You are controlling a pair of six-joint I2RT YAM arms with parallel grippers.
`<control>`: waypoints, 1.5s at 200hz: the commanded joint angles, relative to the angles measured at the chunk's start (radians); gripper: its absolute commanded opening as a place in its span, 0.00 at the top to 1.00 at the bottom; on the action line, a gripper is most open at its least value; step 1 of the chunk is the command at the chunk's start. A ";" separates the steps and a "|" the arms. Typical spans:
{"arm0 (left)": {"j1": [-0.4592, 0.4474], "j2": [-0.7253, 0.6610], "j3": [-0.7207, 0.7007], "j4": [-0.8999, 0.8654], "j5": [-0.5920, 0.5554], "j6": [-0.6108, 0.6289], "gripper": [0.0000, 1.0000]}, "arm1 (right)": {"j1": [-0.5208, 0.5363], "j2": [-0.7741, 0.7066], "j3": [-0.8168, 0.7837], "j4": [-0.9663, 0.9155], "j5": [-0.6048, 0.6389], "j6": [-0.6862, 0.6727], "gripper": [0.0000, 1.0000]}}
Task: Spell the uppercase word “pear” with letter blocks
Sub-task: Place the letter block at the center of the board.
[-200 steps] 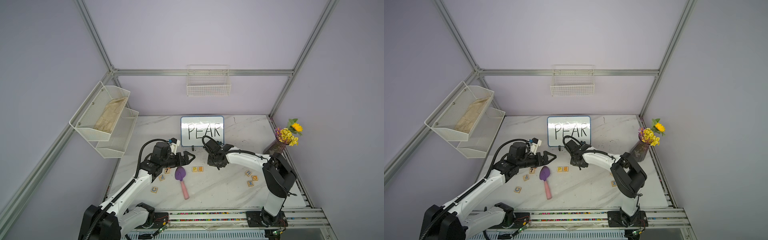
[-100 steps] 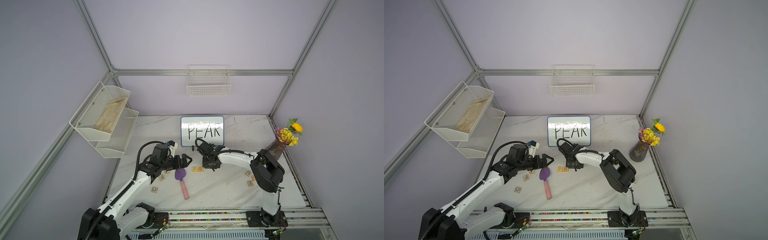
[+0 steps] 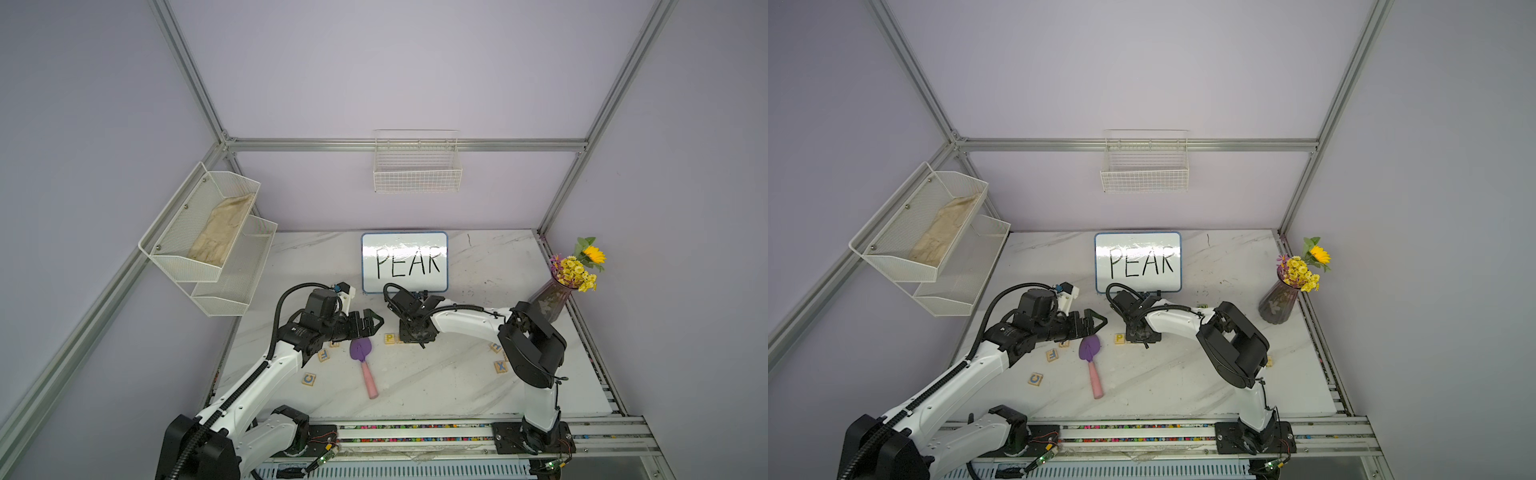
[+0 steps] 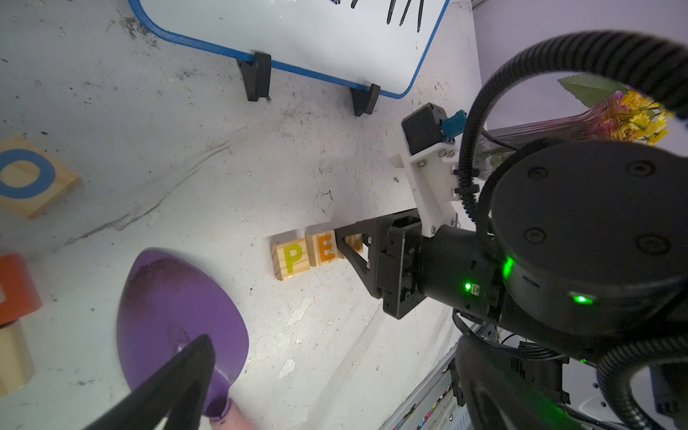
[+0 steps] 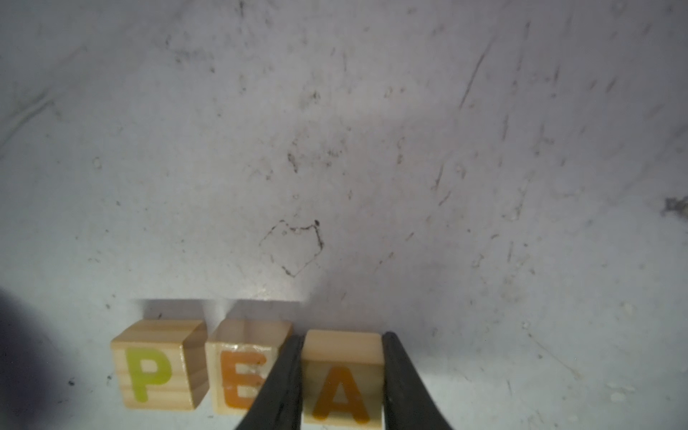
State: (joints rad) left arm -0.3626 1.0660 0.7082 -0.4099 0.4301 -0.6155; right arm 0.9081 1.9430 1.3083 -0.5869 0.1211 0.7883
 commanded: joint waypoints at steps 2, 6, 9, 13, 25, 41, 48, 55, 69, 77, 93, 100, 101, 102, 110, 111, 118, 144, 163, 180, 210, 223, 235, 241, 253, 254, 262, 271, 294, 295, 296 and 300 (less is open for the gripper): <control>-0.006 -0.014 -0.001 0.005 -0.002 0.028 0.00 | 0.008 0.001 -0.033 -0.031 0.026 0.034 0.71; -0.006 -0.014 -0.001 0.005 -0.002 0.029 0.00 | 0.007 0.001 -0.033 -0.030 0.027 0.034 0.71; -0.006 -0.015 -0.001 0.005 -0.002 0.030 0.00 | 0.007 0.001 -0.032 -0.029 0.028 0.034 0.71; -0.006 -0.015 -0.001 0.005 -0.003 0.030 0.00 | 0.007 0.002 -0.031 -0.032 0.028 0.034 0.71; -0.006 -0.017 -0.001 0.002 -0.006 0.031 0.00 | 0.007 0.003 -0.024 -0.038 0.030 0.037 0.71; -0.006 -0.018 -0.001 0.000 -0.011 0.031 0.00 | 0.008 0.005 -0.018 -0.044 0.043 0.037 0.71; -0.006 -0.020 -0.001 -0.001 -0.013 0.033 0.00 | 0.007 0.007 -0.014 -0.045 0.041 0.035 0.71; -0.006 -0.020 -0.002 -0.001 -0.014 0.033 0.00 | 0.007 0.010 -0.012 -0.046 0.042 0.036 0.71; -0.006 -0.020 0.000 -0.002 -0.016 0.033 0.00 | 0.008 0.017 -0.012 -0.044 0.035 0.038 0.71; -0.006 -0.020 0.000 -0.003 -0.017 0.034 0.00 | 0.006 0.019 -0.012 -0.042 0.034 0.043 0.70; -0.006 -0.019 0.000 -0.004 -0.017 0.035 0.00 | 0.008 0.020 -0.015 -0.040 0.035 0.044 0.70; -0.006 -0.018 0.002 -0.004 -0.017 0.035 0.00 | 0.007 0.019 -0.015 -0.040 0.040 0.043 0.70; -0.006 -0.018 0.002 -0.004 -0.017 0.035 0.00 | 0.006 0.019 -0.015 -0.040 0.040 0.042 0.70; -0.006 -0.018 0.002 -0.004 -0.017 0.036 0.00 | 0.007 0.018 -0.015 -0.040 0.040 0.042 0.70; -0.006 -0.018 0.002 -0.004 -0.017 0.036 0.00 | 0.007 0.016 -0.014 -0.043 0.045 0.042 0.68; -0.006 -0.018 0.002 -0.003 -0.017 0.036 0.00 | 0.007 0.016 -0.013 -0.043 0.046 0.042 0.68; -0.006 -0.018 0.002 -0.004 -0.017 0.036 0.00 | 0.007 0.013 -0.012 -0.045 0.052 0.041 0.66; -0.006 -0.017 0.002 -0.005 -0.019 0.036 0.00 | 0.006 0.007 -0.006 -0.044 0.065 0.023 0.64; -0.006 -0.017 0.002 -0.005 -0.019 0.036 0.00 | 0.005 0.007 -0.003 -0.038 0.064 0.009 0.63; -0.006 -0.018 0.004 -0.006 -0.020 0.038 0.00 | 0.006 0.008 0.000 -0.026 0.054 0.001 0.62; -0.006 -0.016 0.003 -0.008 -0.022 0.037 0.00 | 0.006 0.017 0.010 -0.022 0.036 -0.001 0.60; -0.006 -0.014 0.004 -0.008 -0.022 0.037 0.00 | 0.005 0.016 0.011 -0.022 0.035 -0.001 0.60; -0.006 -0.014 0.004 -0.008 -0.023 0.038 0.00 | 0.006 0.013 0.012 -0.024 0.037 0.003 0.60; -0.006 -0.013 0.005 -0.008 -0.023 0.039 0.00 | 0.006 0.010 0.011 -0.022 0.037 0.002 0.59; -0.006 -0.012 0.005 -0.008 -0.024 0.039 0.00 | 0.005 0.006 0.011 -0.024 0.037 0.004 0.59; -0.006 -0.012 0.005 -0.008 -0.024 0.040 0.00 | 0.006 0.006 0.011 -0.024 0.036 0.004 0.59; -0.005 -0.012 0.005 -0.008 -0.024 0.039 0.00 | 0.005 0.002 0.011 -0.024 0.035 0.003 0.58; -0.006 -0.011 0.004 -0.009 -0.024 0.039 0.00 | 0.005 -0.003 0.013 -0.025 0.035 0.004 0.58; -0.006 -0.011 0.004 -0.008 -0.024 0.039 0.00 | 0.005 -0.015 0.018 -0.029 0.046 0.005 0.57; -0.006 -0.011 0.004 -0.008 -0.023 0.039 0.00 | 0.005 -0.016 0.018 -0.030 0.047 0.006 0.56; -0.006 -0.011 0.004 -0.008 -0.023 0.039 0.00 | 0.006 -0.017 0.018 -0.030 0.047 0.006 0.57; -0.006 -0.011 0.005 -0.009 -0.023 0.039 0.00 | 0.005 -0.020 0.017 -0.030 0.050 0.005 0.56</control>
State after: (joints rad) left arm -0.3626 1.0657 0.7082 -0.4286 0.4103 -0.6052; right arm 0.9104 1.9434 1.3071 -0.5880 0.1524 0.7944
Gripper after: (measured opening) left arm 0.997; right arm 0.431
